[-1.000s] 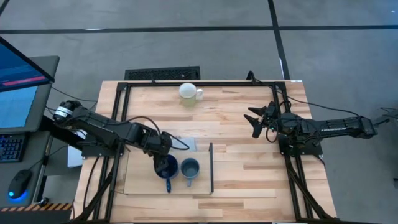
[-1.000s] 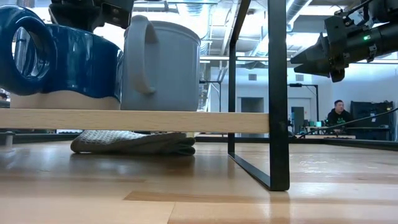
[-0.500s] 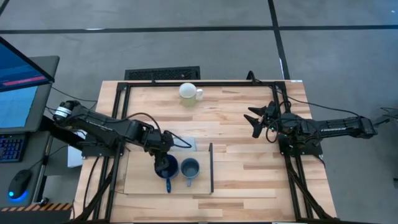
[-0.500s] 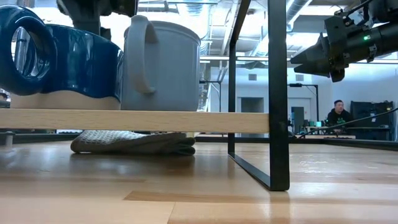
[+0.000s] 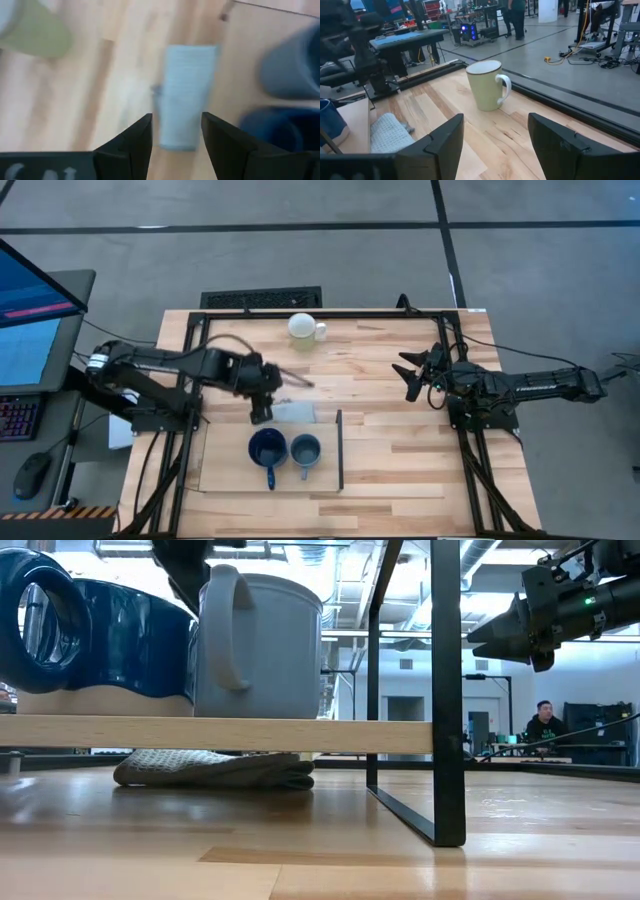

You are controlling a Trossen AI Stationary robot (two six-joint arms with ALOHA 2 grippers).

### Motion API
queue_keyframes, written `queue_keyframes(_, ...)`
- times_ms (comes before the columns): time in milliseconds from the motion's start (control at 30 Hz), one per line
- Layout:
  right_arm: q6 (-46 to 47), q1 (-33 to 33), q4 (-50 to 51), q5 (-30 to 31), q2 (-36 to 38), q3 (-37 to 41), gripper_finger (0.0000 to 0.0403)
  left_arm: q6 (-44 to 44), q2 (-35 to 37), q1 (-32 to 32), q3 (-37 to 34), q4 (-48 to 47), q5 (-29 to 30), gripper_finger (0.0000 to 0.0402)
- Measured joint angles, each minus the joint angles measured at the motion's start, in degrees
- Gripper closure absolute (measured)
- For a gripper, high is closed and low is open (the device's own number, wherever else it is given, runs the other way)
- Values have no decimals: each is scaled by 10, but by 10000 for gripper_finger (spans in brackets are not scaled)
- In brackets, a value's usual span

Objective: Stack small to large cups/mugs on shelf
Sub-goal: Put the light green mug on the shelf

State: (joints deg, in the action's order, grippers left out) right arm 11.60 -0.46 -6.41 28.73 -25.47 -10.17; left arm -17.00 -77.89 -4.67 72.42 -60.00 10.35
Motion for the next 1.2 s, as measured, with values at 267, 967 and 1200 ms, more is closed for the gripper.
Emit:
queue_keyframes(267,0,0,0,0,0,0,159,119,0,166,0,44,2,241)
queue_keyframes(967,0,0,1,0,0,0,159,59,-40,409,4,246,-228,241)
queue_keyframes(1200,0,0,4,-2,0,0,159,59,-135,413,68,204,-204,241)
